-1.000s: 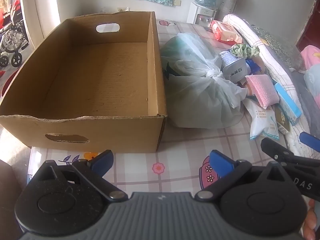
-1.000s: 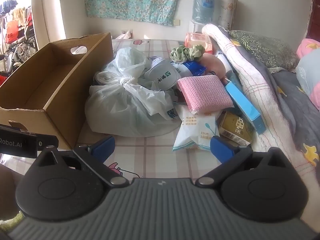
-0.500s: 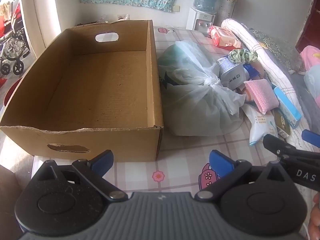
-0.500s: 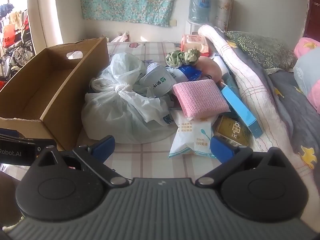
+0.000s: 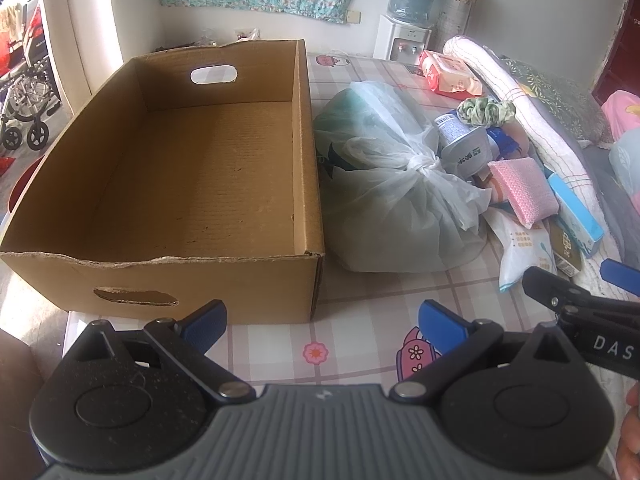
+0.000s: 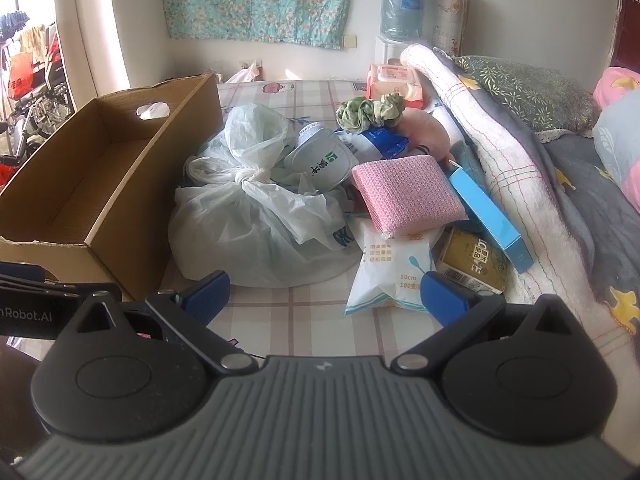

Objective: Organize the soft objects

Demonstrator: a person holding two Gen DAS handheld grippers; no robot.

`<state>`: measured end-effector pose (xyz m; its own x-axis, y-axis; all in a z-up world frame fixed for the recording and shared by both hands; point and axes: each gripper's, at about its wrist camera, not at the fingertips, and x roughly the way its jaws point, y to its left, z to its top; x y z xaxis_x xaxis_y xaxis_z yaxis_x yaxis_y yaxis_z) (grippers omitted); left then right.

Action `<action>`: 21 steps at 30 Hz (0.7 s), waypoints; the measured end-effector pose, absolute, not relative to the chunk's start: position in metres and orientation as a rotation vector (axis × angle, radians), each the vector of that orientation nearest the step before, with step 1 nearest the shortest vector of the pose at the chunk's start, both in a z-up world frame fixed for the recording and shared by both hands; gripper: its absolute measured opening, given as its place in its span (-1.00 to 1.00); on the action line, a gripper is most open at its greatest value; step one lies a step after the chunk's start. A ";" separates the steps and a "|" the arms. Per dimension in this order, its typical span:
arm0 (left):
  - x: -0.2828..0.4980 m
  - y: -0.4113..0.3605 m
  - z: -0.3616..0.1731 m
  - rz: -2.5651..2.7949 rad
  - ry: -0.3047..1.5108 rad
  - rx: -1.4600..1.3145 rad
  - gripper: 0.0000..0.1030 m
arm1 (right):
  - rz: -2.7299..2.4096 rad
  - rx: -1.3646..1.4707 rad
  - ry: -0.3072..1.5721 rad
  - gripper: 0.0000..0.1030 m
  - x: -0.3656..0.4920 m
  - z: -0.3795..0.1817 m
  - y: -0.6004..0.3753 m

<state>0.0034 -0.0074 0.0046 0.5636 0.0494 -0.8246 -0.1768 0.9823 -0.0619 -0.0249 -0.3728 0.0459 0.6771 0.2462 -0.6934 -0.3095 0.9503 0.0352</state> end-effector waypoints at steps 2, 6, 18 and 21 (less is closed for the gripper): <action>0.004 -0.007 0.005 0.136 0.964 -0.144 0.99 | 0.317 -0.087 0.770 0.98 -0.025 0.045 -0.372; 0.004 -0.006 0.005 0.135 0.965 -0.144 0.99 | 0.328 -0.085 0.776 0.98 -0.026 0.045 -0.371; 0.003 -0.005 0.004 0.140 0.970 -0.144 0.99 | 0.339 -0.056 0.791 0.98 -0.026 0.044 -0.373; 0.003 -0.005 0.004 0.144 0.971 -0.144 0.99 | 0.341 -0.054 0.793 0.98 -0.025 0.044 -0.373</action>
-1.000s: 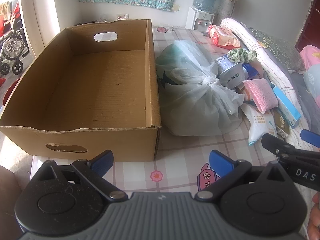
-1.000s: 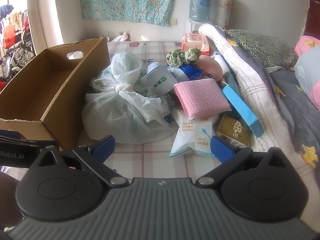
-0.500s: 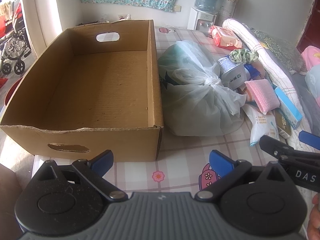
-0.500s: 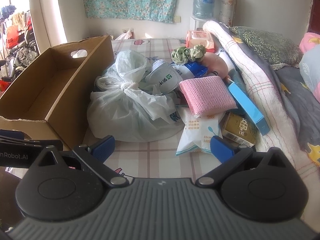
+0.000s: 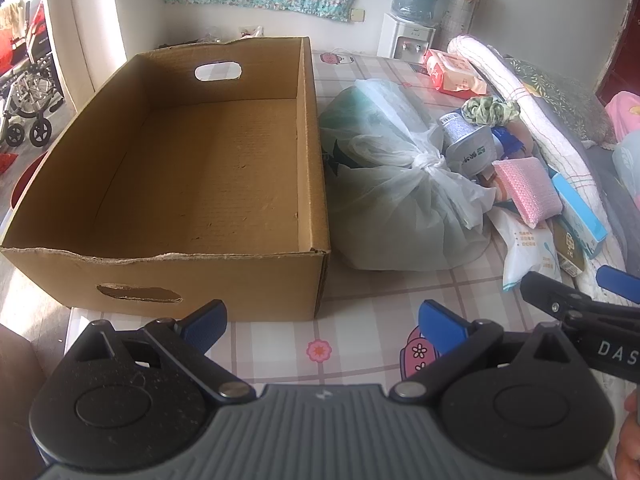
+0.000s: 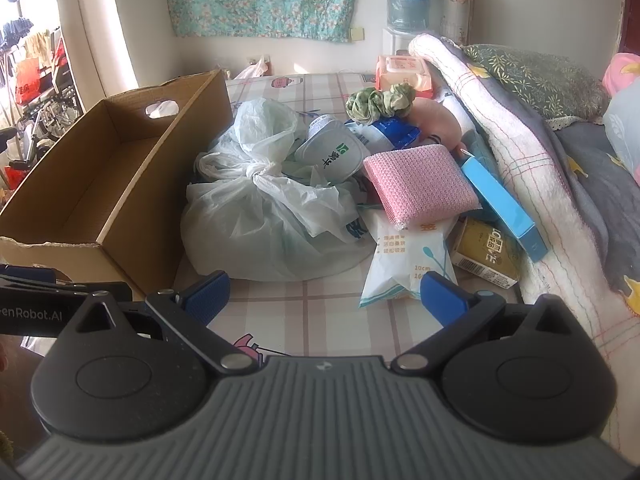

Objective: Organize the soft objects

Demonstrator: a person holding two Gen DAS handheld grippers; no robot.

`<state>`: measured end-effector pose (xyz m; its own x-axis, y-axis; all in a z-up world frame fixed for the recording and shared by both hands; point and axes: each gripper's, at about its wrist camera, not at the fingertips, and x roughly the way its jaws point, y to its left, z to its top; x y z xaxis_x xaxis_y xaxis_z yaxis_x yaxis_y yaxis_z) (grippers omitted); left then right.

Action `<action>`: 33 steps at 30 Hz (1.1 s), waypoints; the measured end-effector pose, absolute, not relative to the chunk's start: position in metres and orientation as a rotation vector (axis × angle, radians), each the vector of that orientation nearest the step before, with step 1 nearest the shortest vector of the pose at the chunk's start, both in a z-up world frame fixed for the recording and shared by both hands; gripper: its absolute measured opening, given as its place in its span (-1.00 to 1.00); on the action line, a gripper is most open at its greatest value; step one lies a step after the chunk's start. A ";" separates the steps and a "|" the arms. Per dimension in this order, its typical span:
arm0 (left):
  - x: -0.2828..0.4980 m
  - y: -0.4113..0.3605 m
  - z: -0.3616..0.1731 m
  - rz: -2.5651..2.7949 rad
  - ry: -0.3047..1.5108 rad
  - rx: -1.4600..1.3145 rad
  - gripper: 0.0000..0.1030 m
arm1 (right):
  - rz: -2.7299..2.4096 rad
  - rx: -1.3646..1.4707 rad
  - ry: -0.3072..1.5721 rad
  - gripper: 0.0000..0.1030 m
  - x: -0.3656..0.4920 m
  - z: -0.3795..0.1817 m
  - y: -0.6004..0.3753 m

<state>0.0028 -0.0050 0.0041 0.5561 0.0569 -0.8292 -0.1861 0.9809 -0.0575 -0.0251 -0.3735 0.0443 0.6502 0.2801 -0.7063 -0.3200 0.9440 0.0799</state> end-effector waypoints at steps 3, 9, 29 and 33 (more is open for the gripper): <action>0.003 -0.005 0.004 0.145 0.972 -0.144 0.99 | 0.342 -0.052 0.794 0.98 -0.025 0.044 -0.373; 0.004 -0.005 0.004 0.150 0.975 -0.146 0.99 | 0.344 -0.052 0.796 0.98 -0.024 0.044 -0.372; 0.003 -0.004 0.002 0.159 0.980 -0.144 0.99 | 0.347 -0.053 0.800 0.98 -0.024 0.042 -0.370; 0.003 -0.007 0.002 0.167 0.985 -0.136 0.99 | 0.346 -0.049 0.800 0.98 -0.024 0.040 -0.372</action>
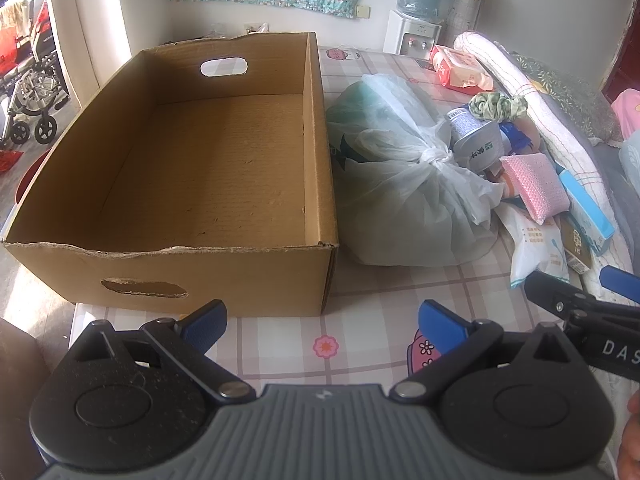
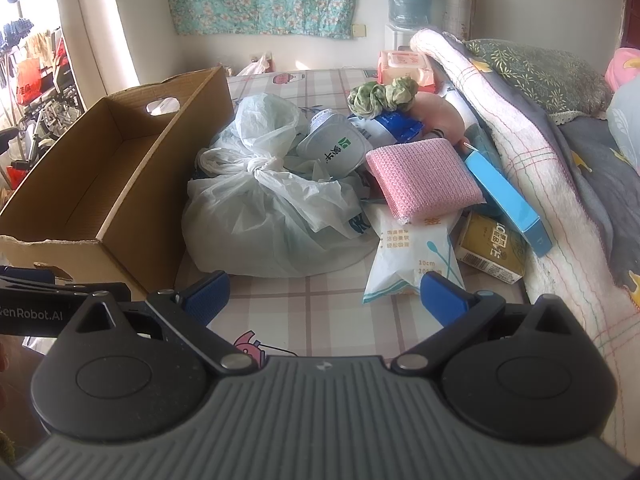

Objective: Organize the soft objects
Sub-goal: 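Reach the left tool to the blue-and-white medicine box and close on it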

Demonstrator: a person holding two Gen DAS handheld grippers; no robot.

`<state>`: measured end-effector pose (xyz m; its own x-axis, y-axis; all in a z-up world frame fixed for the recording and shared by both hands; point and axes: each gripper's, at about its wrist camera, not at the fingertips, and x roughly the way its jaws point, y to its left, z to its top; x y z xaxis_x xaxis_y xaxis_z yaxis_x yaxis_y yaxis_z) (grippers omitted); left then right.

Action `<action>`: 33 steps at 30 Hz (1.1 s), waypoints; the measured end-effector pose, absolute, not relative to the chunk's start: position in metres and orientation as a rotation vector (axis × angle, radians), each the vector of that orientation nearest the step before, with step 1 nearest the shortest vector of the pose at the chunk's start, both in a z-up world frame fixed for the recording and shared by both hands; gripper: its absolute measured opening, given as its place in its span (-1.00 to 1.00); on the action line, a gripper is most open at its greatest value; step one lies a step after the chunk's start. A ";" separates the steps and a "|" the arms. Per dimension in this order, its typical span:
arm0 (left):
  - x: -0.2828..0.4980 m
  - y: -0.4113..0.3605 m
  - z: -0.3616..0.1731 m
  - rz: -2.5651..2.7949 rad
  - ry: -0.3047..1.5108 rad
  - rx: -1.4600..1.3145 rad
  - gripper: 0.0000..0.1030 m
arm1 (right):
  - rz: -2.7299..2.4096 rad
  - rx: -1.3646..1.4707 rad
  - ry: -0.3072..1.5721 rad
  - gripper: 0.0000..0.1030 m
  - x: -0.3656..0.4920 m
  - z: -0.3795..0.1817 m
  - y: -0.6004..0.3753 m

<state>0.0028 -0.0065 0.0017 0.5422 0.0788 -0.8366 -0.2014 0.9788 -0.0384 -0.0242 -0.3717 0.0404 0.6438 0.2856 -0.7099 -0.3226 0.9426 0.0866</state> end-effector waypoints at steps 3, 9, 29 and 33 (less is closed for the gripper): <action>0.001 -0.010 0.003 0.170 0.977 -0.116 0.99 | 0.343 -0.039 0.797 0.98 -0.024 0.038 -0.375; -0.002 -0.022 0.013 0.095 0.902 -0.089 0.99 | 0.321 -0.004 0.731 0.98 -0.021 0.042 -0.401; 0.076 -0.122 0.005 -0.320 0.759 -0.071 0.80 | 0.234 0.289 0.568 0.95 0.040 0.041 -0.528; 0.090 -0.137 -0.002 -0.386 0.767 -0.130 0.58 | 0.214 0.336 0.593 0.75 0.058 0.038 -0.554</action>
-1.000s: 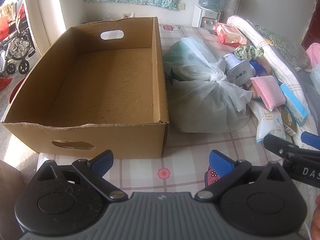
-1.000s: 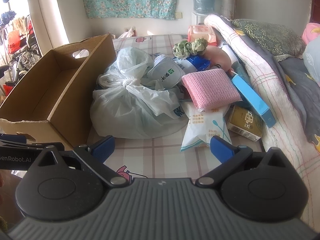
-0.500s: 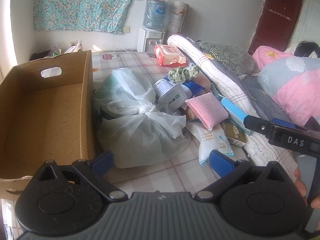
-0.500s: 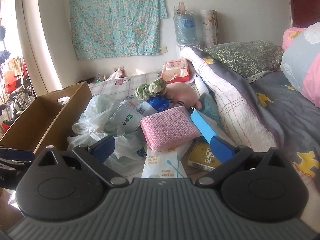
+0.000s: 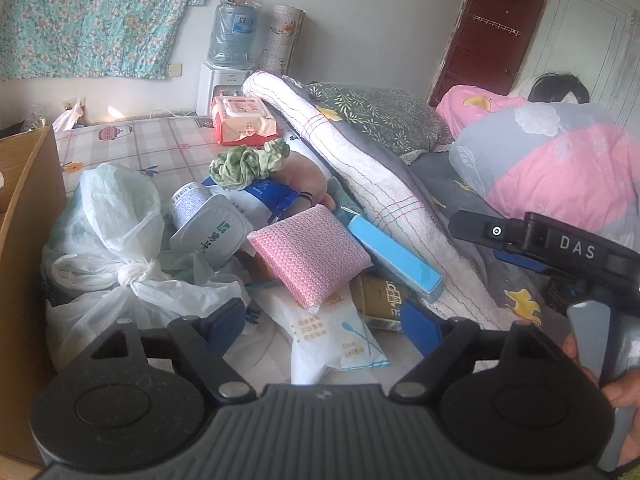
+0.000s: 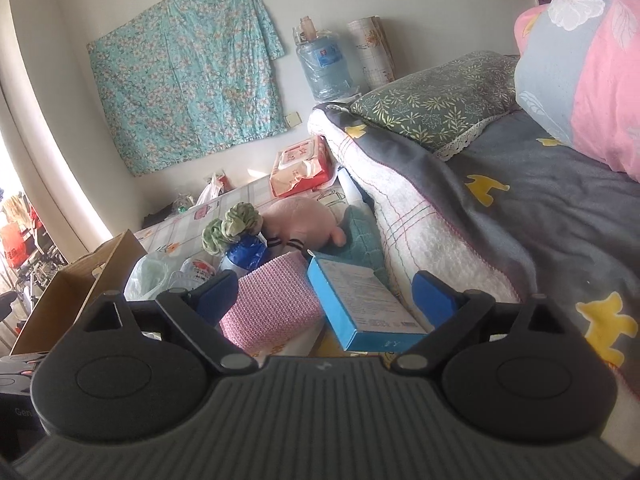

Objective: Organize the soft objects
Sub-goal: 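Reach the left tool to the blue-and-white medicine box and close on it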

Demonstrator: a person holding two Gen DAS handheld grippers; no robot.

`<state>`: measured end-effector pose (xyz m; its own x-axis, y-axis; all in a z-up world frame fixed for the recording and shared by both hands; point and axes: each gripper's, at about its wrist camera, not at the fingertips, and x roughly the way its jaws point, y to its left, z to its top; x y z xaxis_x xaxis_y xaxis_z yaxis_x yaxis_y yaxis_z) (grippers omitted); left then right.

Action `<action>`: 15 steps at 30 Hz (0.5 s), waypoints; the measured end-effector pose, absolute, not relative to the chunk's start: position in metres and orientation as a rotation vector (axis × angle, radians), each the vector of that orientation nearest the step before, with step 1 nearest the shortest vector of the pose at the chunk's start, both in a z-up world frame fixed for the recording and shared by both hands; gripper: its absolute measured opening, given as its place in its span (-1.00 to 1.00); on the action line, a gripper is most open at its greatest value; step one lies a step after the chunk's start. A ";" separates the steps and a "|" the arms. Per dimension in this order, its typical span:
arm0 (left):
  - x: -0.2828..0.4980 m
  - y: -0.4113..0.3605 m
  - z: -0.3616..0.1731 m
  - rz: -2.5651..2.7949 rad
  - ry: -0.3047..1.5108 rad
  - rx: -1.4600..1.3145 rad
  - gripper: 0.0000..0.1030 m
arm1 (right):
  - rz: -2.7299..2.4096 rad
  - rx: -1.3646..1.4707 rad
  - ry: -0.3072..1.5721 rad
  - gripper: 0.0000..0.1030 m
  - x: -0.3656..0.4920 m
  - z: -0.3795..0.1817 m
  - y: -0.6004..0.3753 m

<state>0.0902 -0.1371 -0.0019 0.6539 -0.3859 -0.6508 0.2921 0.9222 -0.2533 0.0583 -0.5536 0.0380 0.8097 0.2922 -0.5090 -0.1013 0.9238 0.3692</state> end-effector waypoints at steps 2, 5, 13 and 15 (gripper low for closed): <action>0.100 -0.144 -0.005 -0.413 0.778 -0.164 0.39 | 0.207 0.336 0.620 0.58 0.072 0.036 -0.565; 0.117 -0.153 -0.009 -0.446 0.806 -0.226 0.21 | 0.193 0.298 0.675 0.19 0.092 0.033 -0.575; 0.158 -0.187 -0.020 -0.488 0.878 -0.329 0.19 | 0.213 -0.019 0.788 -0.07 0.116 0.016 -0.560; 0.167 -0.195 -0.026 -0.478 0.902 -0.324 0.19 | 0.235 -0.041 0.824 -0.09 0.114 0.007 -0.556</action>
<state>0.1669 -0.1951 -0.0260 0.5270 -0.5243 -0.6688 0.2590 0.8486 -0.4612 0.1140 -0.5561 0.0069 0.6545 0.1916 -0.7314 -0.2232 0.9732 0.0552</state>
